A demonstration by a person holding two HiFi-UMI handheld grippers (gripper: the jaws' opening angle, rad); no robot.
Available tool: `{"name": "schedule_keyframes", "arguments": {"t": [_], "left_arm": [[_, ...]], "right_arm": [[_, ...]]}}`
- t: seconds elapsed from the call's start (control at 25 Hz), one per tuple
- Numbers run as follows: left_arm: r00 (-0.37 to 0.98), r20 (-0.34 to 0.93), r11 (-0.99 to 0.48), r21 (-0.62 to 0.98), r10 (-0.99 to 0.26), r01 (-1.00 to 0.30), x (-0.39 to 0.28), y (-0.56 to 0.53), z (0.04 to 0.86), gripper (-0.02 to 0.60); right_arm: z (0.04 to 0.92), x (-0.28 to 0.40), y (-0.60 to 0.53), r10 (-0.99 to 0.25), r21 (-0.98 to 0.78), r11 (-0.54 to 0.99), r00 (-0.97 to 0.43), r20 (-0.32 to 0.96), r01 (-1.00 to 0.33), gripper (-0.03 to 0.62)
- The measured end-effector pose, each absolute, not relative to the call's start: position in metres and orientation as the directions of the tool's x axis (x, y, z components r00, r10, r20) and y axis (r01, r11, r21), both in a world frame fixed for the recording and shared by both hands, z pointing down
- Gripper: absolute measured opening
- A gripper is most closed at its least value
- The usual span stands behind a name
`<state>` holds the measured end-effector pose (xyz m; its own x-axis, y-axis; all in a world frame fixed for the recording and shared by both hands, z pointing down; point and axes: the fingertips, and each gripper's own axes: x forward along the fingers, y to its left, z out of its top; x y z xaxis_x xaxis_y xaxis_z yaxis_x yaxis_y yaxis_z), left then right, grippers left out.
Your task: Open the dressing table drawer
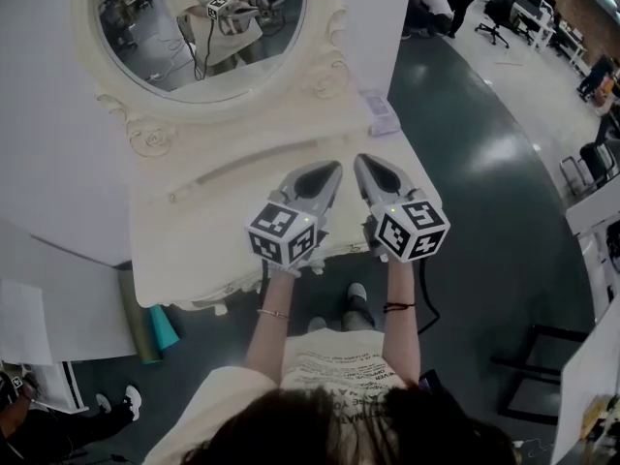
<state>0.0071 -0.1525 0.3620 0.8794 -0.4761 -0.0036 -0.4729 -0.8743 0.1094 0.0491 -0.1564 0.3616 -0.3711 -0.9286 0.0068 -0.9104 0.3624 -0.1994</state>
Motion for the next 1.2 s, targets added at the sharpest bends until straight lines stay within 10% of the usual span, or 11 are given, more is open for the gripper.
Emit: {"name": "schedule_keyframes", "arguments": {"t": [1.2], "left_arm": [[0.740, 0.106, -0.704, 0.244, -0.665, -0.667, 0.069, -0.256, 0.431, -0.003]], "right_arm": [[0.427, 0.097, -0.275, -0.774, -0.232, 0.571, -0.611, 0.167, -0.787, 0.003]]}}
